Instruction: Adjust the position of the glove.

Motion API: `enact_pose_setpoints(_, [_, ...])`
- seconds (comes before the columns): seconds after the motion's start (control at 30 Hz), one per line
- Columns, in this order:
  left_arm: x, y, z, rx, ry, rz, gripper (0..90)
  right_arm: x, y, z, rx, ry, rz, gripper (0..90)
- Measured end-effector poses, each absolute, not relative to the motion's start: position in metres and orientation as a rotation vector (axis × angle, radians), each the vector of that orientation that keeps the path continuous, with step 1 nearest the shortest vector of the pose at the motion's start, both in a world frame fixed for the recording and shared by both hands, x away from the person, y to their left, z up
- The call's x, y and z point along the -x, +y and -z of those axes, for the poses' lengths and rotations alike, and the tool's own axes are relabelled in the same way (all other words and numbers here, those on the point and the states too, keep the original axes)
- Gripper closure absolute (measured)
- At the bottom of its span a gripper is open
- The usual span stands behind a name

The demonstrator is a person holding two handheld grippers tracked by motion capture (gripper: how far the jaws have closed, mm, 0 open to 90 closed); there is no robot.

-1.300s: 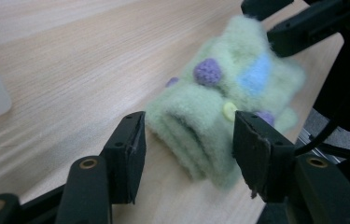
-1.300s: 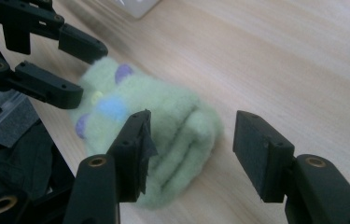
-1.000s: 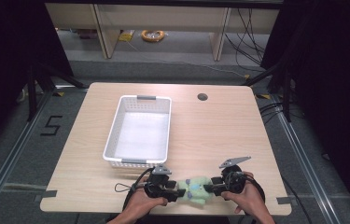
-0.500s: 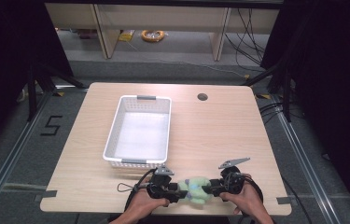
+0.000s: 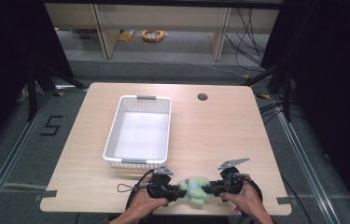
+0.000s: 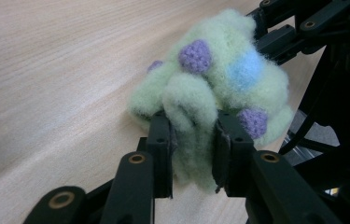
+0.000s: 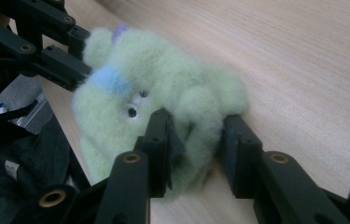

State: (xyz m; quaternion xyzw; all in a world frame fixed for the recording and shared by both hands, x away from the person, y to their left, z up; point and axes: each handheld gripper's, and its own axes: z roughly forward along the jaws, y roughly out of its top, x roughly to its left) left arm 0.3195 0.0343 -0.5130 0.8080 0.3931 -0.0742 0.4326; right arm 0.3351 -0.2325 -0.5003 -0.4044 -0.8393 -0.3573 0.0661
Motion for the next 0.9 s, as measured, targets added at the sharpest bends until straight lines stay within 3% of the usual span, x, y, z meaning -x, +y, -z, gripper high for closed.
enact_pose_setpoints(0.37, [-0.3213,0.0363,0.5118,-2.015,0.967,0.188,72.8,-0.3337,-0.2317,0.4985,1.19,-2.553,1.098,77.1])
enact_pose_setpoints(0.47, [-0.3213,0.0367,0.5108,-2.023,0.96,0.176,73.1,-0.3336,-0.232,0.4985,1.202,-2.54,1.105,75.7])
enact_pose_setpoints(0.57, [-0.3215,0.0371,0.5107,-2.026,0.959,0.17,73.1,-0.3349,-0.2319,0.4989,1.258,-2.554,1.078,62.8])
enact_pose_setpoints(0.6, [-0.322,0.0372,0.5109,-2.024,0.956,0.175,73.1,-0.3356,-0.2323,0.4999,1.28,-2.537,1.075,62.2])
enact_pose_setpoints(0.83, [-0.3226,0.0368,0.5106,-2.037,0.948,0.176,73.0,-0.3368,-0.2308,0.5027,1.269,-2.52,1.083,64.4])
enact_pose_setpoints(0.9, [-0.3226,0.036,0.5107,-2.033,0.951,0.174,73.1,-0.3366,-0.231,0.5045,1.269,-2.439,1.091,68.5])
